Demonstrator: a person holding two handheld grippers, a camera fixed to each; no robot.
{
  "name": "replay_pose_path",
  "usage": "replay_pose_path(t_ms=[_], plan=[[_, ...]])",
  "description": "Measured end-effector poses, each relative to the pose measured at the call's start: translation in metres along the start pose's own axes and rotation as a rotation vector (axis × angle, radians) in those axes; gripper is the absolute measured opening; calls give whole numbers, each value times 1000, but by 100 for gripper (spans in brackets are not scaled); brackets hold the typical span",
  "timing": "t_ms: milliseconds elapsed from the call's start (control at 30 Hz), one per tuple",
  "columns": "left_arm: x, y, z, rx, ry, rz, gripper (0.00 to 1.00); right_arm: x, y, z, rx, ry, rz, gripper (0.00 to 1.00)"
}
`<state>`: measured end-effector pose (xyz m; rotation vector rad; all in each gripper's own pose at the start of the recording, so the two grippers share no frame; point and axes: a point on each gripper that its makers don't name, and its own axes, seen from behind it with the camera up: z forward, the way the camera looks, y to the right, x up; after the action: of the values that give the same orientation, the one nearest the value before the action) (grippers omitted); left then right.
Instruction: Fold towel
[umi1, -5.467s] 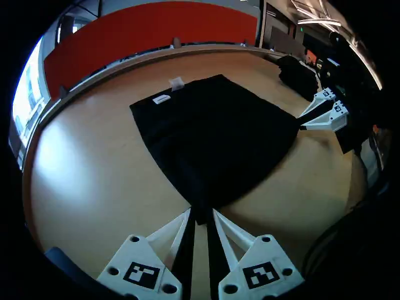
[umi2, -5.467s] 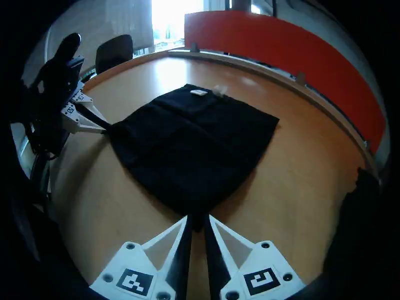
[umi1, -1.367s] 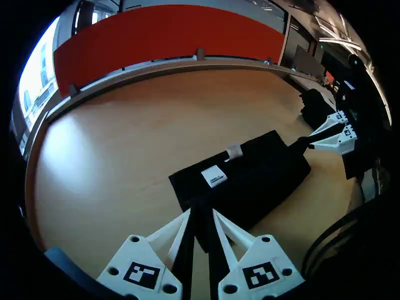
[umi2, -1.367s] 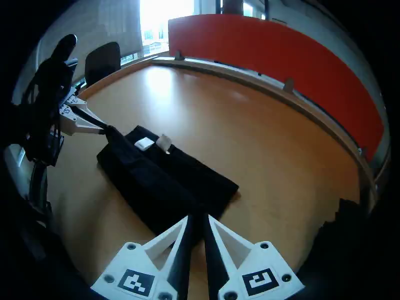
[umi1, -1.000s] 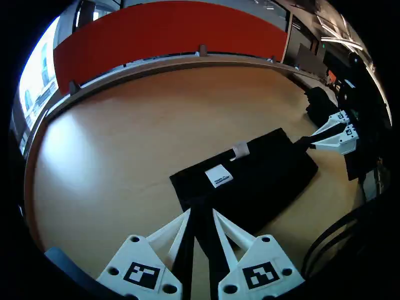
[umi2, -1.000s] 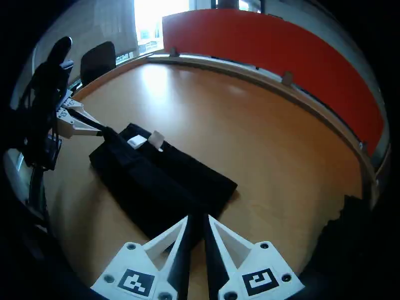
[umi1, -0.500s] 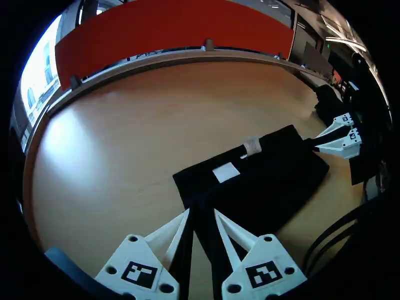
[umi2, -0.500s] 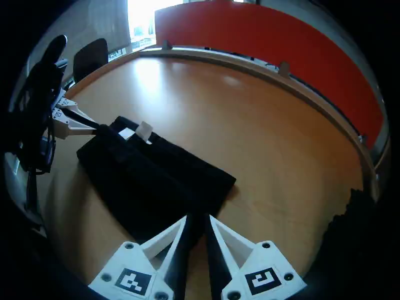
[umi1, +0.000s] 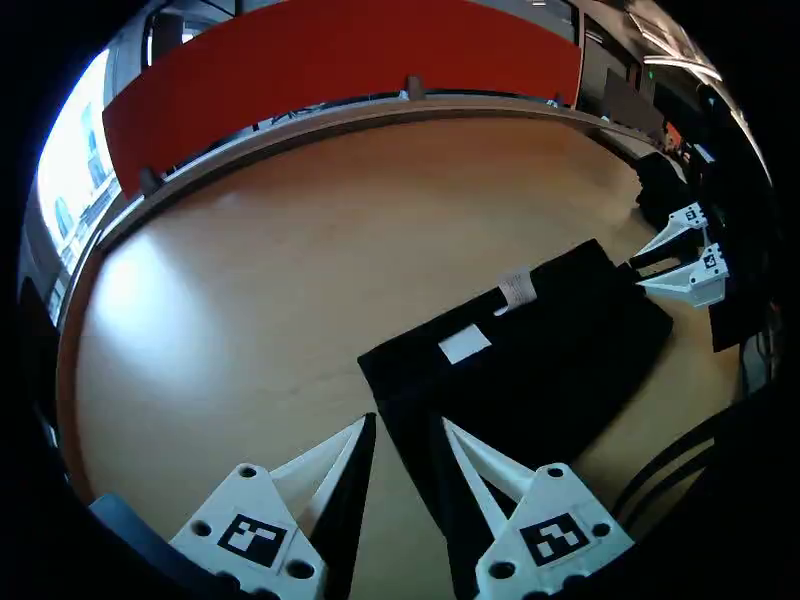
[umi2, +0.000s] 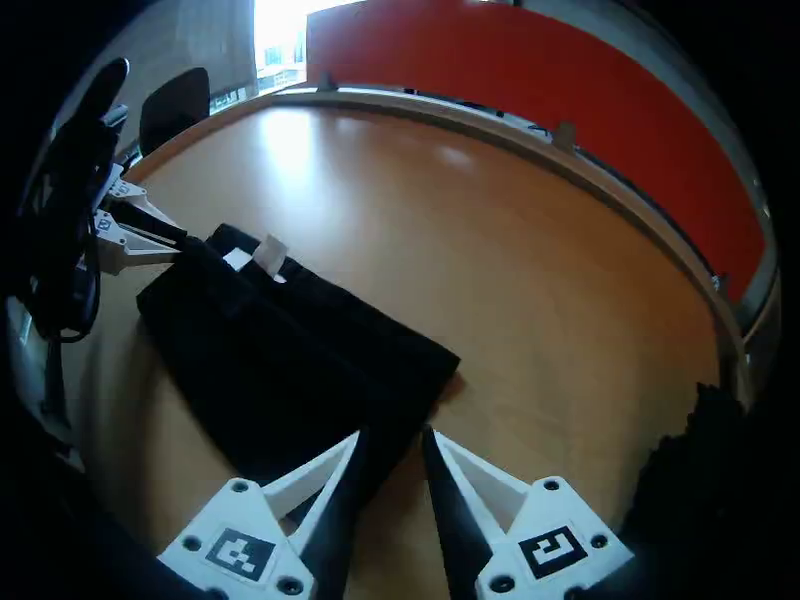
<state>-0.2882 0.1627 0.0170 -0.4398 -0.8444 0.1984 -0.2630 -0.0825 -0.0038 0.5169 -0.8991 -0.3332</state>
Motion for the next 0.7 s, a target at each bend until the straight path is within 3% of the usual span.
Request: replay_pose_path(t_ms=[133,233,700], plan=[[2,-4,0,8,1,5,38,2,6,1,-19,2,1,74],[2,-4,1,4,-4,5,38,3,9,1,-27,5,2,83],[22,-13,2,18,14,3,39,20,21,4,-53,28,-1,84]])
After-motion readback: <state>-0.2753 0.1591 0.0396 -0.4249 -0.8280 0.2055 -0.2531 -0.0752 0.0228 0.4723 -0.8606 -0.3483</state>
